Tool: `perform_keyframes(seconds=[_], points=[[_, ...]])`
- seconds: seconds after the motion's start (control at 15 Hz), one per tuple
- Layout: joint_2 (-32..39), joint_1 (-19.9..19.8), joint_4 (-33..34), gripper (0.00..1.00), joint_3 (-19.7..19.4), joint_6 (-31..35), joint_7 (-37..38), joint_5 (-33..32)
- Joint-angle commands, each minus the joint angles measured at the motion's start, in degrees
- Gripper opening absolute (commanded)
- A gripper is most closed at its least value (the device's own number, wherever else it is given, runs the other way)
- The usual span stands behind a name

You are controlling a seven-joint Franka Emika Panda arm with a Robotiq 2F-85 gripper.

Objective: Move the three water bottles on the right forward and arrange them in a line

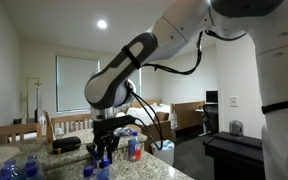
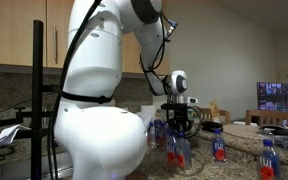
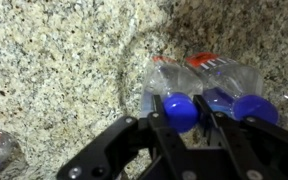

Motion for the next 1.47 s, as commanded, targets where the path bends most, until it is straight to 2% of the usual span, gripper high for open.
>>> perform_keyframes(seconds=[0.0, 1.4], points=[[-0.4, -0.2, -0.5, 0.13, 0.4, 0.6, -2.6, -0.2], [-2.8, 0.5, -3.5, 0.13, 2.3, 0.1, -1.7, -0.4]])
